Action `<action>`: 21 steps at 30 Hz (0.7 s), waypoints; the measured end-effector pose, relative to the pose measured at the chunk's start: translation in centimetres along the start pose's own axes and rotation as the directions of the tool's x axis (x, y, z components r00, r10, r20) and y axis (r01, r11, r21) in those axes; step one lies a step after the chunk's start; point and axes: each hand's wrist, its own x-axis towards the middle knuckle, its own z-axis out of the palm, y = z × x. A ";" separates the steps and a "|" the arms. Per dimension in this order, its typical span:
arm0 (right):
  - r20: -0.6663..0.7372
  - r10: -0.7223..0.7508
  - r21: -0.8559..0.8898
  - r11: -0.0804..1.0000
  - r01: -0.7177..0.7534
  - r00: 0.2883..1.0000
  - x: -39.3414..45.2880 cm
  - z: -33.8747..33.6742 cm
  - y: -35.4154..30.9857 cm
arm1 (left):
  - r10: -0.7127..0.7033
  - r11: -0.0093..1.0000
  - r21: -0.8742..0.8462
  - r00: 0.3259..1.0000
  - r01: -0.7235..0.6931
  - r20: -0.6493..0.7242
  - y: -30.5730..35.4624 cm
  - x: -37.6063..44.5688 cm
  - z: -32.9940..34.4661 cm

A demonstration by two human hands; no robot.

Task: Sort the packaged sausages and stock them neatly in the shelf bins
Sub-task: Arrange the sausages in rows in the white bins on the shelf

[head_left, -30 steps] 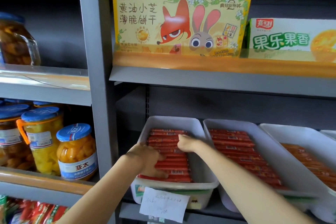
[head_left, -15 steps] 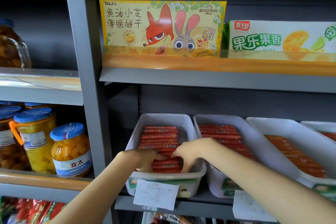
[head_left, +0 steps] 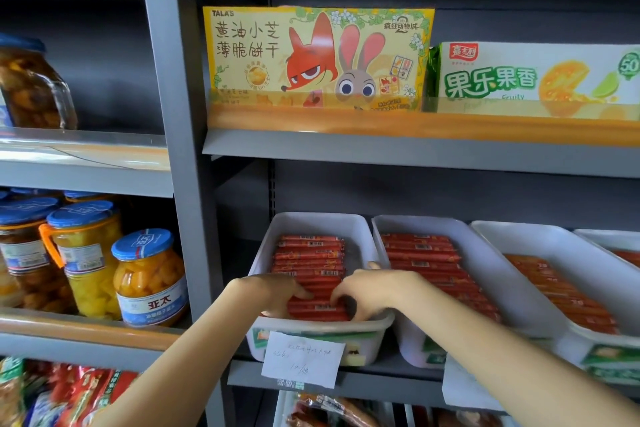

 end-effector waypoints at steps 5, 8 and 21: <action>-0.106 0.022 0.162 0.987 -0.005 0.994 0.0 -0.7 0.3 | -0.114 0.963 -0.240 0.991 0.126 0.065 1.1 -1.2 -1.3; -0.088 0.066 0.184 0.982 -0.049 0.994 0.7 -0.8 1.8 | -0.121 0.953 -0.264 0.986 0.149 0.119 0.8 -0.4 -0.9; -0.074 0.285 0.177 0.947 -0.269 0.956 8.3 -1.5 2.5 | -0.286 0.935 -0.203 0.957 0.290 0.052 0.6 2.2 0.6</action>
